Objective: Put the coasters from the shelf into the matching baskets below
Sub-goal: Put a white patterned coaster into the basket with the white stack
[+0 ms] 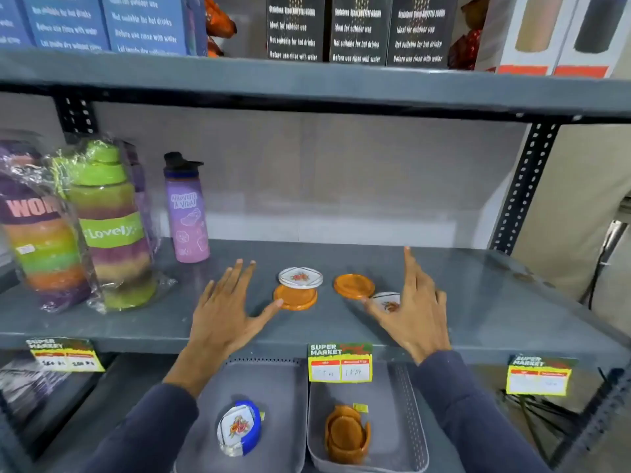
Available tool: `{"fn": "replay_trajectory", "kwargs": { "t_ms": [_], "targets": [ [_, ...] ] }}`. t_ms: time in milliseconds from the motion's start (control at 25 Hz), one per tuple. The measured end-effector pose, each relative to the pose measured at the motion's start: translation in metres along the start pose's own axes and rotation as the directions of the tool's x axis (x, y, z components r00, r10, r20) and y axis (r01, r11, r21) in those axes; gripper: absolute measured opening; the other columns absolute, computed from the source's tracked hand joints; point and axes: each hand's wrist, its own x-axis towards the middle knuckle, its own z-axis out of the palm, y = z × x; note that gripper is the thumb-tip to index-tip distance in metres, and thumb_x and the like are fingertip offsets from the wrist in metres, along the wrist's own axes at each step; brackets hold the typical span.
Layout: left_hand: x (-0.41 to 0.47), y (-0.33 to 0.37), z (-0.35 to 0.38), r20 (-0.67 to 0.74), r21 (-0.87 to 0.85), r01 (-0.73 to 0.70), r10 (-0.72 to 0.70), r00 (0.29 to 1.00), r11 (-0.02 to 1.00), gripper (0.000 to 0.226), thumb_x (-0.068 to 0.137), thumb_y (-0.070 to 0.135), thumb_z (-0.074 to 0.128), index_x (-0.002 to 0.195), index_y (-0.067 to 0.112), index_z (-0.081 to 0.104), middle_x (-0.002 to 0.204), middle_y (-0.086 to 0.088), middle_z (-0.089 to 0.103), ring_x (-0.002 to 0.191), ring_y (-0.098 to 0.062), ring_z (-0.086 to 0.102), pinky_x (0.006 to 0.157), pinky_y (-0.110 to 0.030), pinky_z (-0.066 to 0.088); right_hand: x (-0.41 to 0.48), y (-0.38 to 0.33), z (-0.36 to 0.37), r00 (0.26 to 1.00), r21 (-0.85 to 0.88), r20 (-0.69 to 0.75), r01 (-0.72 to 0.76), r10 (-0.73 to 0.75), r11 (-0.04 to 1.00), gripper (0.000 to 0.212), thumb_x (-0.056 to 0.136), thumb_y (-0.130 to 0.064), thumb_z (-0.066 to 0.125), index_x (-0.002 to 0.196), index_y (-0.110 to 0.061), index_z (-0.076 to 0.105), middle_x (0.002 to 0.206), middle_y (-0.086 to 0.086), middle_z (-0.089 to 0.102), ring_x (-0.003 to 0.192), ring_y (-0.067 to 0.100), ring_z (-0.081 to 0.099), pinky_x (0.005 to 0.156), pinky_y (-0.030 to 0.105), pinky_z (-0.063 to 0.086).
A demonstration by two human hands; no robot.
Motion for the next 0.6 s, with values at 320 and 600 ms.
{"fn": "replay_trajectory", "kwargs": {
  "t_ms": [320, 600],
  "targets": [
    [0.005, -0.015, 0.018, 0.209, 0.079, 0.034, -0.05, 0.977, 0.996, 0.098, 0.075, 0.088, 0.026, 0.152, 0.028, 0.03, 0.163, 0.006, 0.024, 0.151, -0.012, 0.015, 0.122, -0.04, 0.011, 0.001, 0.018, 0.015, 0.978, 0.077, 0.082, -0.199, 0.193, 0.977, 0.113, 0.066, -0.07, 0.08, 0.152, -0.03, 0.018, 0.12, 0.012, 0.067, 0.121, 0.037, 0.054, 0.102, 0.05, 0.033],
    [0.004, -0.016, 0.018, 0.21, 0.095, 0.04, -0.059, 0.976, 0.995, 0.103, 0.071, 0.091, 0.02, 0.152, 0.029, 0.03, 0.163, 0.007, 0.024, 0.15, -0.012, 0.016, 0.121, -0.04, 0.011, -0.01, -0.04, -0.035, 0.959, 0.272, -0.266, 0.168, -0.094, 0.947, 0.111, 0.053, -0.062, 0.092, 0.14, -0.03, 0.03, 0.13, -0.005, 0.057, 0.123, 0.026, 0.056, 0.096, 0.03, 0.022]
  ]
}}
